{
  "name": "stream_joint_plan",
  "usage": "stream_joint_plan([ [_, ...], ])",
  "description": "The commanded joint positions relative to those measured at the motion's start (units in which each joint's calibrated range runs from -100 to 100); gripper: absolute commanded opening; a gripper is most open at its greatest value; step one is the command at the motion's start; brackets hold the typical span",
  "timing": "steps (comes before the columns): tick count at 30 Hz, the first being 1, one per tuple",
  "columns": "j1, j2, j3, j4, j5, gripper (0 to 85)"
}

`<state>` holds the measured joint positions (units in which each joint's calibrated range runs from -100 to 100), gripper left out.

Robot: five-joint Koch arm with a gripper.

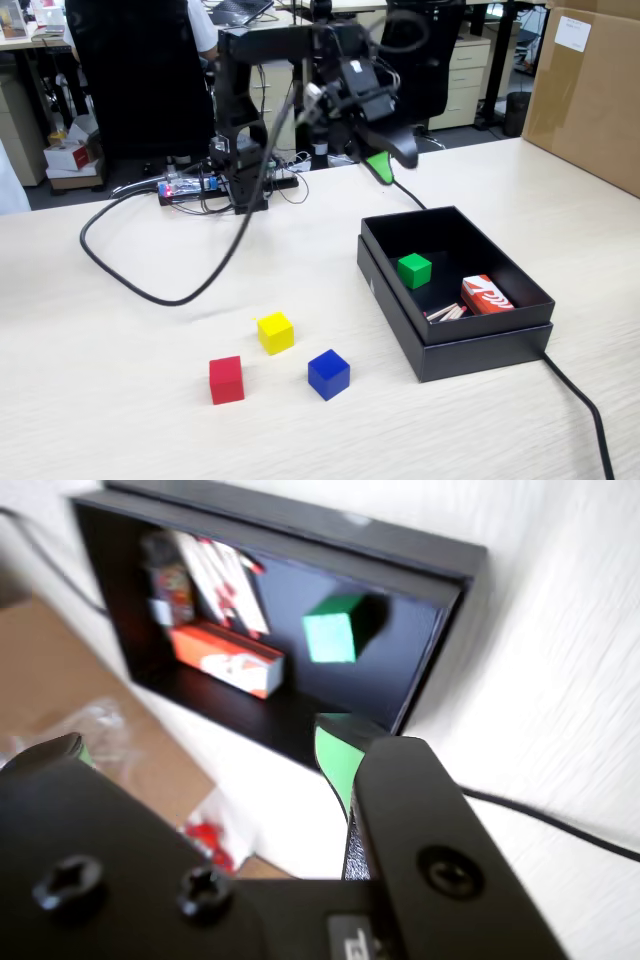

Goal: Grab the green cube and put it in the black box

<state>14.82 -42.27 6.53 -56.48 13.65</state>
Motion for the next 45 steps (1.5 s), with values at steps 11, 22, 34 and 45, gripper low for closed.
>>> stream_joint_plan([
  [11, -12.3, -50.5, -48.1, 22.1, -12.2, 48.0],
  [22, -13.7, -55.1, -73.8, 38.3, -12.2, 51.7],
  [34, -13.9, -56.0, -92.0, 50.3, -12.6, 51.7],
  [45, -13.3, -56.0, -103.4, 58.9, -14.1, 50.9],
])
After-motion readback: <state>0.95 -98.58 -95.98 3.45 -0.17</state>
